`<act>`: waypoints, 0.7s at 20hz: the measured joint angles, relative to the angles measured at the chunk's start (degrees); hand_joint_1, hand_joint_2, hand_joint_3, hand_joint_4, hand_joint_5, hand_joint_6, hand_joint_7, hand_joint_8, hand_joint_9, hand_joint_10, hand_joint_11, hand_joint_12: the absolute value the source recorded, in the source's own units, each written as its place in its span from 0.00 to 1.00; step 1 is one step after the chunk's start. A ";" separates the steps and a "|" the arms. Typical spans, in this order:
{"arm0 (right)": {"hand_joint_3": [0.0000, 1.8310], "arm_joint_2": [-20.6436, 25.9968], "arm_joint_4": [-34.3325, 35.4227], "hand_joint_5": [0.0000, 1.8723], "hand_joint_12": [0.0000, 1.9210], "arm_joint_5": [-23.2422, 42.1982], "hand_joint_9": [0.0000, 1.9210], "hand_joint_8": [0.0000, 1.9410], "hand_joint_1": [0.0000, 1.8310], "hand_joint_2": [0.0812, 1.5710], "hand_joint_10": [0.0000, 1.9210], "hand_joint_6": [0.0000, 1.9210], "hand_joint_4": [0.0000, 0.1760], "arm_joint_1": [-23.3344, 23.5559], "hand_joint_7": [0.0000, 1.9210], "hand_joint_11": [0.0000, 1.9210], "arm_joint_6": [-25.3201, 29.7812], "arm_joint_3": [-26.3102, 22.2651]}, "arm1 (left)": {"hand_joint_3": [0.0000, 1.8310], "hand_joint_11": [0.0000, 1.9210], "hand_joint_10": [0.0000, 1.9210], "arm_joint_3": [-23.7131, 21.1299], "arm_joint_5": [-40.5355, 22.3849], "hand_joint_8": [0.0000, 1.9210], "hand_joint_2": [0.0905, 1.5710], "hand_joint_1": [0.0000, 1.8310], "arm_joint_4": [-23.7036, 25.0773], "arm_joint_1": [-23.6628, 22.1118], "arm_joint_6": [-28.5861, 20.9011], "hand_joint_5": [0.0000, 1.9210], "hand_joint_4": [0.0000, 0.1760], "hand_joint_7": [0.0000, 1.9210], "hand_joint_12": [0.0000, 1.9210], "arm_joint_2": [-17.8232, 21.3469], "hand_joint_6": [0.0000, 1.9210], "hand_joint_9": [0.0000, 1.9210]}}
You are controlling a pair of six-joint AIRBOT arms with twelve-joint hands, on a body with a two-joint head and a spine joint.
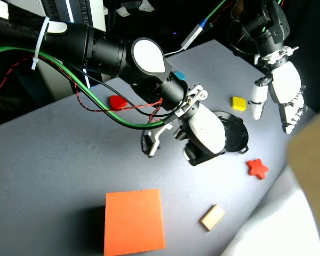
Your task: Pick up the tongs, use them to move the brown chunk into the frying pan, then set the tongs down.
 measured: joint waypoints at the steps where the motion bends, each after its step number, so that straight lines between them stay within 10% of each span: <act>1: 0.00 -0.02 0.37 0.68 1.00 0.31 0.80 1.00 0.42 0.93 1.00 1.00 1.00 -0.15 0.76 0.82 0.09 0.00 | 0.00 0.00 0.00 0.15 0.02 0.00 0.83 0.19 0.00 0.13 0.20 0.06 0.06 0.08 0.19 -0.09 0.00 0.07; 7: 0.00 -0.04 -0.28 0.59 1.00 0.37 0.73 1.00 0.35 0.94 1.00 1.00 1.00 -0.42 0.68 0.76 0.09 0.00 | 0.00 0.00 0.00 0.52 -0.02 0.00 0.84 0.18 -0.02 0.28 0.24 0.06 0.11 0.09 0.24 -0.52 0.00 0.08; 8: 0.00 -0.04 -0.26 0.56 1.00 0.35 0.70 1.00 0.34 0.94 1.00 1.00 0.12 -0.42 0.65 0.72 0.09 0.00 | 0.00 0.00 0.00 0.39 0.00 0.00 0.84 0.18 -0.17 0.11 0.26 0.06 0.11 0.09 0.23 -0.52 0.00 0.08; 11: 0.00 -0.04 -1.68 0.49 1.00 0.61 0.66 1.00 0.30 0.95 1.00 1.00 0.00 -0.74 0.62 0.65 0.15 0.00 | 0.00 0.00 0.01 0.39 0.02 0.00 0.84 0.19 0.13 -0.02 0.26 0.08 0.07 0.10 0.26 -0.52 0.01 0.09; 14: 0.00 -0.04 -2.12 0.44 1.00 0.44 0.55 0.91 0.27 0.97 1.00 0.74 0.00 -1.84 0.54 0.49 0.74 0.11 | 0.00 0.00 0.00 0.11 -0.15 0.00 0.84 0.20 -0.07 0.00 0.26 0.07 0.06 0.08 0.23 -0.52 0.00 0.08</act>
